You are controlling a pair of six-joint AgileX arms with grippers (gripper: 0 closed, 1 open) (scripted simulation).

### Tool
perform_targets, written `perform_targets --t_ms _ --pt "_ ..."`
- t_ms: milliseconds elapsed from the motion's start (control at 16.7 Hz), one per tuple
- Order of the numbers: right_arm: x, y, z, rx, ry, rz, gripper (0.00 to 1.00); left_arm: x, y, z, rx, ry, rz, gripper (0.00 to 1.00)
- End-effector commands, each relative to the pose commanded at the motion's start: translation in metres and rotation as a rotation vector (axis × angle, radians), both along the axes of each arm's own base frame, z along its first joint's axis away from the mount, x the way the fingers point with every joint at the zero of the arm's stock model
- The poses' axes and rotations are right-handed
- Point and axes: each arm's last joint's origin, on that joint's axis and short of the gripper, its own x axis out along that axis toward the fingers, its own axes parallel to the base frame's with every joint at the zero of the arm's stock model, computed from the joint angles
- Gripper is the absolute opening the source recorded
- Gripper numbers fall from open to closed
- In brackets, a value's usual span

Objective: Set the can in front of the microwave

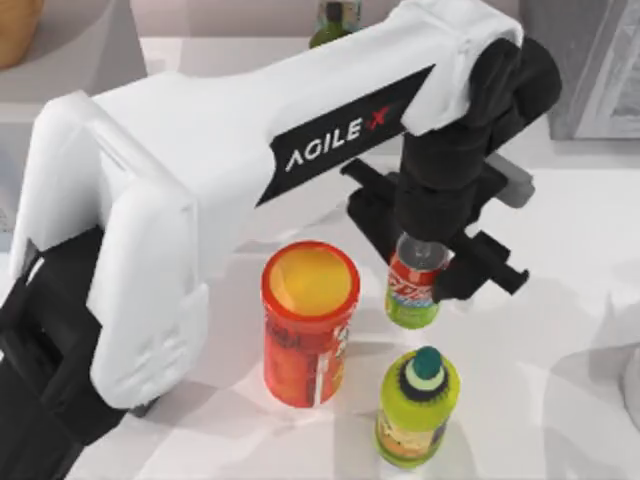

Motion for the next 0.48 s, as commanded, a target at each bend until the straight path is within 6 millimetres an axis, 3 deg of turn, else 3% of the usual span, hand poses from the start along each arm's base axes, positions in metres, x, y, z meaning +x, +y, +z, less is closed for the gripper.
perform_targets --t_ms 360,480 --pt "0.0 0.0 0.0 0.0 0.0 0.0 1.0 -0.0004 0.0001 0.0044 0.002 0.002 -0.001 0.0" --pt "0.0 0.0 0.0 0.0 0.0 0.0 1.0 0.0053 0.0087 0.0097 -0.008 -0.01 0.014 0.0"
